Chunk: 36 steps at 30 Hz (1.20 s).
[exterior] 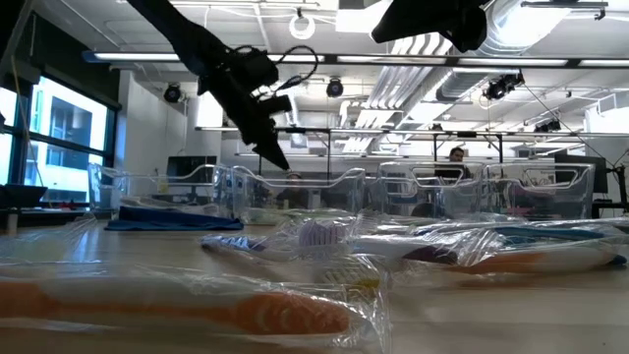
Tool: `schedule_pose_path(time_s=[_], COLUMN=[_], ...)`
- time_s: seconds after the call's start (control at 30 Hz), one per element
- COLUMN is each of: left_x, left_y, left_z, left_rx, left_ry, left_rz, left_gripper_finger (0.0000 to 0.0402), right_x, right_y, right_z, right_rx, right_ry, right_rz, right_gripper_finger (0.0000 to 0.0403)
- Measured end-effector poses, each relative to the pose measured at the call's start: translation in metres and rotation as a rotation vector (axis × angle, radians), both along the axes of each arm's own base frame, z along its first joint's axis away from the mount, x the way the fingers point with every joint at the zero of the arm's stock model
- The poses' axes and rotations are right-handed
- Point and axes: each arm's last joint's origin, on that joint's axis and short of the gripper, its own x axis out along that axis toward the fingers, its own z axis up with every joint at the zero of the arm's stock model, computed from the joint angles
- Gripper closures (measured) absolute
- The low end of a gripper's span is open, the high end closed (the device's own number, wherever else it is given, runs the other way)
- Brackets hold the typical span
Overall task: Pick & Place Toothbrushes
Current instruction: Put the blue toothbrush into the right transparent bin
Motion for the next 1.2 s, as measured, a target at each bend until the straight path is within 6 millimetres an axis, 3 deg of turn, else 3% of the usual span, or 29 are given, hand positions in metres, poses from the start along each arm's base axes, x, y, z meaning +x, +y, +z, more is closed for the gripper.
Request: schedule_pose_path(time_s=[0.3, 0.5, 0.83, 1.2], left_x=[-0.006, -0.016, -0.071, -0.127], left_y=[-0.021, -0.058, -0.115, -0.168], left_z=[0.034, 0.03, 0.013, 0.017], left_rx=[0.099, 0.158, 0.164, 0.183], left_ry=[-0.041, -0.092, -0.206, -0.372], left_rz=[-0.064, -0.184, -0.236, -0.346], left_gripper_finger=[0.0342, 0.0396, 0.0399, 0.04], right_x=[0.0, 0.0, 0.0, 0.0], right_y=[-0.002, -0.002, -0.002, -0.002], right_z=[0.0, 0.0, 0.0, 0.0], right_rx=[-0.006, 0.014, 0.013, 0.013], right_ry=[-0.018, -0.019, -0.018, -0.02], right_rz=[-0.048, -0.062, -0.062, -0.064], right_gripper_finger=[0.04, 0.04, 0.04, 0.04])
